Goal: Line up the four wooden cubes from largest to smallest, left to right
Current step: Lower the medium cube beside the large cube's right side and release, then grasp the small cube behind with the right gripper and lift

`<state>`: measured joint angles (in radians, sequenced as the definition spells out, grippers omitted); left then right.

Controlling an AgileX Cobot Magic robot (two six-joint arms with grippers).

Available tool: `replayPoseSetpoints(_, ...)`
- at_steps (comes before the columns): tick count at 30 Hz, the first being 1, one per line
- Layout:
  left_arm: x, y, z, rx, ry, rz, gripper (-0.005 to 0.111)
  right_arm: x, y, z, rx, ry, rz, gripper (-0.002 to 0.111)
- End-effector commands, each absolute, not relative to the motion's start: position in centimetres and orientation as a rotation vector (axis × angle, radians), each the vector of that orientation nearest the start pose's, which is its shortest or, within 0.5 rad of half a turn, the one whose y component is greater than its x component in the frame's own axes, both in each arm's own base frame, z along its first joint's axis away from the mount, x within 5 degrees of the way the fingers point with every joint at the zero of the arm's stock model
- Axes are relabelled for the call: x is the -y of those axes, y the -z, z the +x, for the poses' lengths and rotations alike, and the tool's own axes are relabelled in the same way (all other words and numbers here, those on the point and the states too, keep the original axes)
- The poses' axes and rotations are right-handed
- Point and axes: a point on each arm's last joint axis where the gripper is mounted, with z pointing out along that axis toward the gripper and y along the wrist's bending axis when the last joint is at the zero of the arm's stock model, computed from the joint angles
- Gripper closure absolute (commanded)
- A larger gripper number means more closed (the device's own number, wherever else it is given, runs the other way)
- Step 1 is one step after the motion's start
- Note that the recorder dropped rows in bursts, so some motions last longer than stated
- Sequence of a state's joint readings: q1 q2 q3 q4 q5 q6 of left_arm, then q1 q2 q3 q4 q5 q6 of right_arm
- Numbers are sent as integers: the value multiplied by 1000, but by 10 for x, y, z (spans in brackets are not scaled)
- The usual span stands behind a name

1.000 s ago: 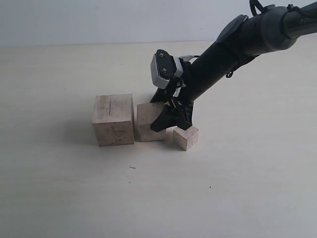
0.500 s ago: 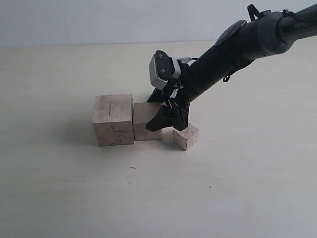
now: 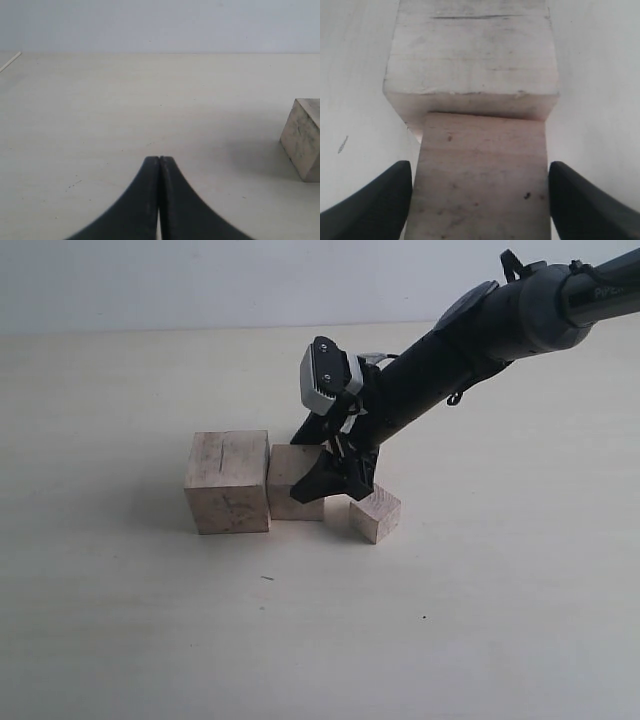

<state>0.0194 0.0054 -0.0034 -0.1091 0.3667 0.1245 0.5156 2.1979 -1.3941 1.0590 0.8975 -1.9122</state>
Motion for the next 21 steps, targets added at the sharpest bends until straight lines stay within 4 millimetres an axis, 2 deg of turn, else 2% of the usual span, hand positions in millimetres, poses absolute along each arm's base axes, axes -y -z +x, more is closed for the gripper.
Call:
replayPoseSetpoints(1,2,-181,53,-1838,2,29,107,-261,-119,333,-1644,-898,-1913,36)
replayPoseSetpoints(15,2,-181,53,-1838,2,29,107,-262,-120,330,-1638,-939,-1910,36)
replayPoseSetpoints(17,2,-181,53,-1838,2,29,107,-261,-125,331,-1628,-925,-1911,36)
replayPoseSetpoints(21,2,-181,53,-1838,2,29,107,-259,-156,331,-1597,-845,-1890,36)
